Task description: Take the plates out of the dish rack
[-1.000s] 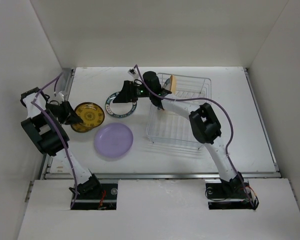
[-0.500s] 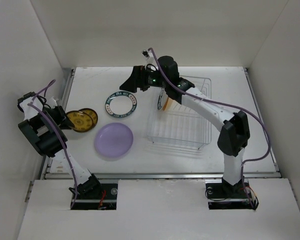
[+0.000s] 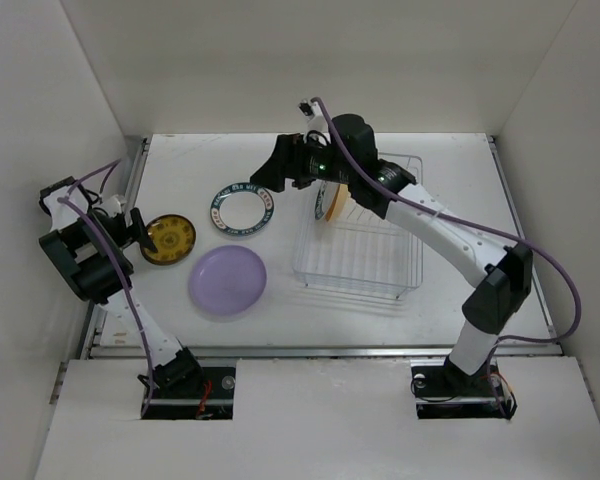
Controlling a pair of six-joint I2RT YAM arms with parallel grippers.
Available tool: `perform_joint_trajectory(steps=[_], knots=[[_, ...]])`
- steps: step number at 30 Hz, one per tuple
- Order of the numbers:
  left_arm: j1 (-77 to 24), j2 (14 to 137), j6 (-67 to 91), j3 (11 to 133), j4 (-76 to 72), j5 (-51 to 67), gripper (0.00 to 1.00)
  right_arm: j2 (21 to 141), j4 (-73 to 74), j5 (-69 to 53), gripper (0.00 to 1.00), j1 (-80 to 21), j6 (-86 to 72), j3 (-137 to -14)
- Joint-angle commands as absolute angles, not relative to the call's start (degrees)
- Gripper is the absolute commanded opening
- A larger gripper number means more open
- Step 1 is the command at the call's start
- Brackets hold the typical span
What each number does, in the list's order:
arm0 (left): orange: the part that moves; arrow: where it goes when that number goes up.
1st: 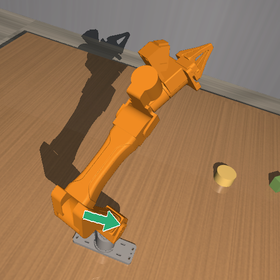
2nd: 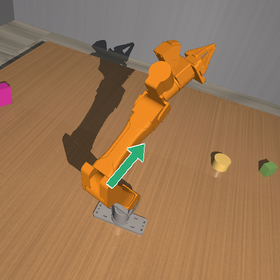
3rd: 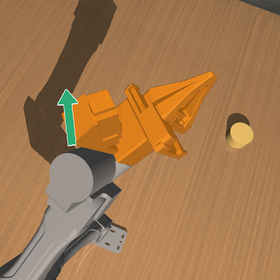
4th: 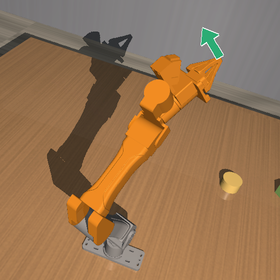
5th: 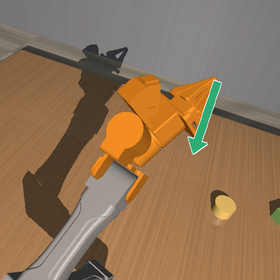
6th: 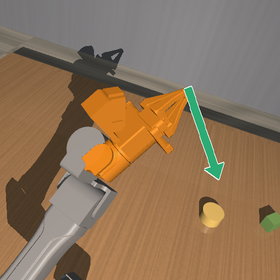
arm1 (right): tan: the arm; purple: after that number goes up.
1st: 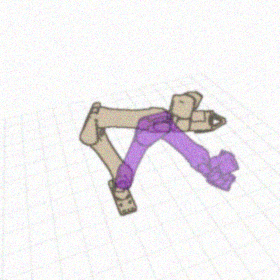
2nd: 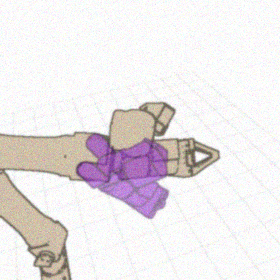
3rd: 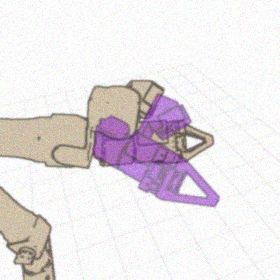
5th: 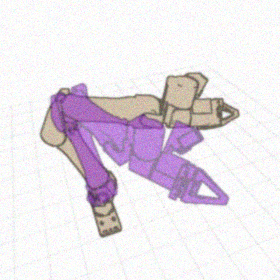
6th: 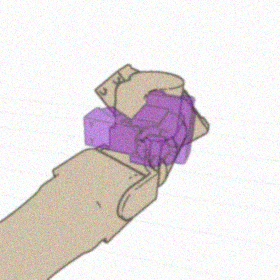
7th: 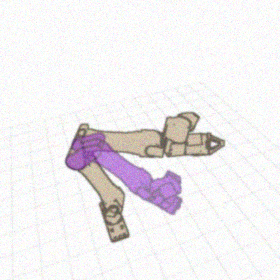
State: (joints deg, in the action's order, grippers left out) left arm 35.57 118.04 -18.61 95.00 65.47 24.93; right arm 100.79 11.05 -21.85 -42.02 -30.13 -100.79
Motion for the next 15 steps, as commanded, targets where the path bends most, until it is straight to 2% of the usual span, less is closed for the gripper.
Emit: perform_joint_trajectory(steps=[1, 8, 14, 15], knots=[[34.98, 113.21, -21.09, 97.21, 69.26, 23.64, 0.79, 96.24, 15.63, -15.40, 0.95, -42.36, -29.88, -101.42], [34.98, 99.17, -19.70, 88.44, 63.12, 25.58, 0.80, 99.57, 39.18, 12.45, 0.99, -41.05, -36.54, -113.28], [34.45, 94.14, -21.17, 86.57, 62.75, 26.72, 0.80, 106.06, 45.08, 21.00, 0.99, -34.64, -38.58, -118.64], [34.45, 92.91, -21.70, 84.75, 62.75, 24.89, 0.80, 107.21, 45.61, 21.01, 0.91, -33.85, -38.58, -119.87]])
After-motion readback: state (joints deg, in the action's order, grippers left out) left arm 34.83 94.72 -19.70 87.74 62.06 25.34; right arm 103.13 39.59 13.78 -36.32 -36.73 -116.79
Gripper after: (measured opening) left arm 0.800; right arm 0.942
